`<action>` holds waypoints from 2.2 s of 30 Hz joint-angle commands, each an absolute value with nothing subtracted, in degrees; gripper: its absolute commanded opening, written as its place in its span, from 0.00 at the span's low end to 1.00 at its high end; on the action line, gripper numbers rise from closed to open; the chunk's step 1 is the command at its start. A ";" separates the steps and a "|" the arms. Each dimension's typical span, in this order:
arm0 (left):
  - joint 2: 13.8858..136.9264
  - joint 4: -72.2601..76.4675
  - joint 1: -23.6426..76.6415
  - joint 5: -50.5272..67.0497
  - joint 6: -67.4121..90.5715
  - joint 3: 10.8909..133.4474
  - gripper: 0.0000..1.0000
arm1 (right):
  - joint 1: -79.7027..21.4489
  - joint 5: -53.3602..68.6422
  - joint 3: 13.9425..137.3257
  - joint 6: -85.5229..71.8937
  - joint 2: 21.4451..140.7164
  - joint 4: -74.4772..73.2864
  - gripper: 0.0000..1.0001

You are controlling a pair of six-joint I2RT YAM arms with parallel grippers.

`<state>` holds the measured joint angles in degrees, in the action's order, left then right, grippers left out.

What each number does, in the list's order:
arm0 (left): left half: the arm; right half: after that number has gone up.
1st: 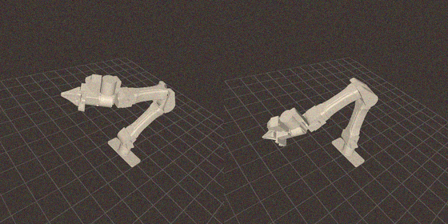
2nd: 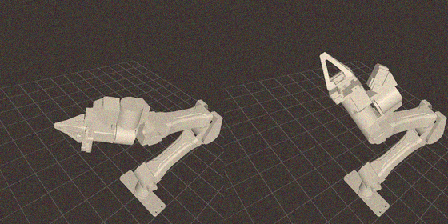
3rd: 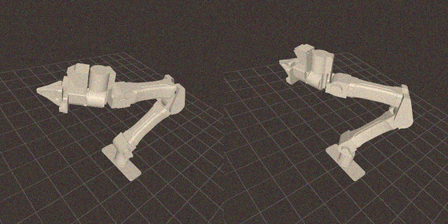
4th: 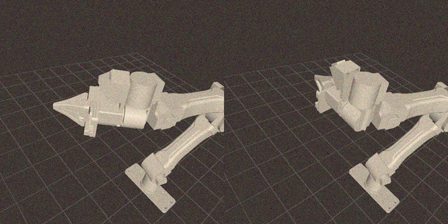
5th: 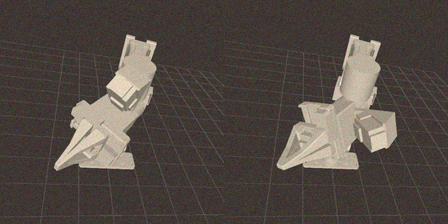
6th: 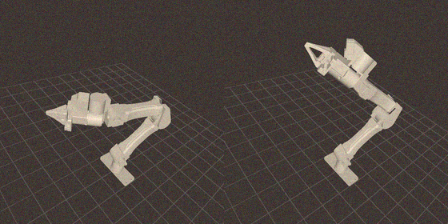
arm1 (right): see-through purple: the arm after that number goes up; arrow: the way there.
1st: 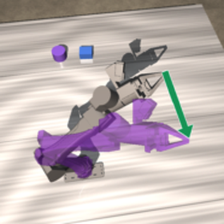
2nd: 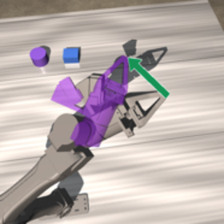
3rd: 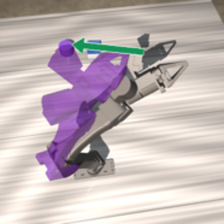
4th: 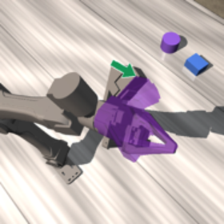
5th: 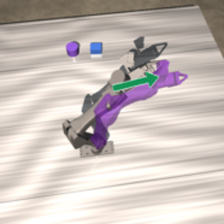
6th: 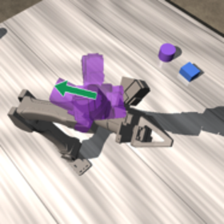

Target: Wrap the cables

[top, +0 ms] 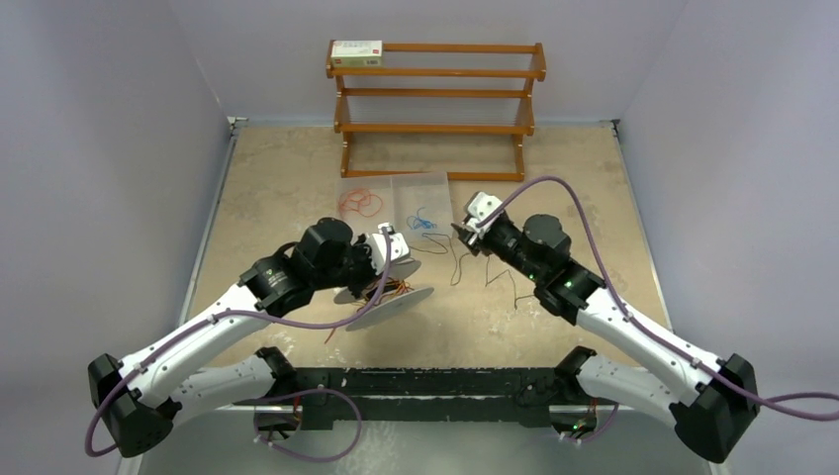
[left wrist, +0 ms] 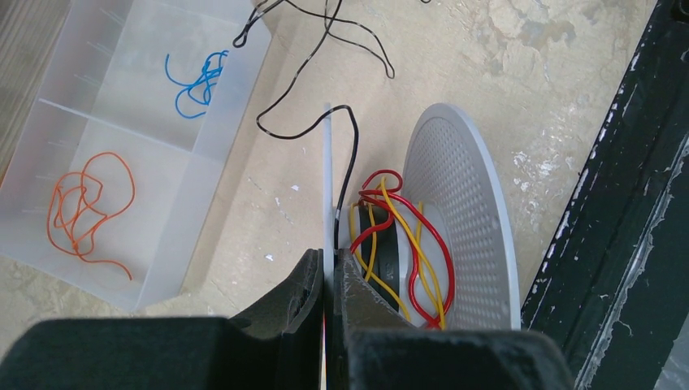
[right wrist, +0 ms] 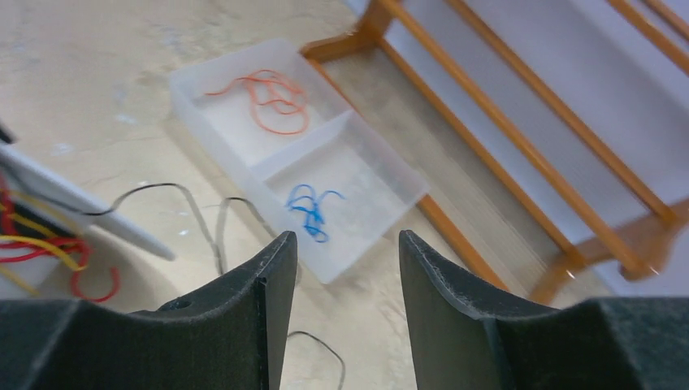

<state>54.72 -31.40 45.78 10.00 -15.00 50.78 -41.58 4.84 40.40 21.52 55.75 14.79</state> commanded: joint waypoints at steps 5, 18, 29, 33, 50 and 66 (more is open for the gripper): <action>52.75 -25.86 45.62 10.52 -13.71 50.80 0.00 | -37.53 -1.78 41.60 10.93 57.51 10.92 0.51; 51.70 -25.00 45.62 10.98 -13.18 50.01 0.00 | -37.04 4.29 34.16 -7.12 65.49 19.04 0.58; 51.95 -24.92 45.61 11.42 -13.09 50.00 0.00 | -35.23 6.22 36.32 -6.26 76.77 28.21 0.59; 51.81 -24.83 45.62 11.42 -13.05 49.83 0.00 | -34.68 7.75 36.52 -7.51 80.45 32.54 0.56; 50.68 -24.20 45.62 10.23 -11.98 49.15 0.00 | -33.89 -0.37 30.32 -9.42 67.37 35.15 0.00; 45.24 -17.19 45.59 -0.89 -7.71 52.29 0.00 | -33.85 -14.34 23.93 -14.53 48.79 23.75 0.00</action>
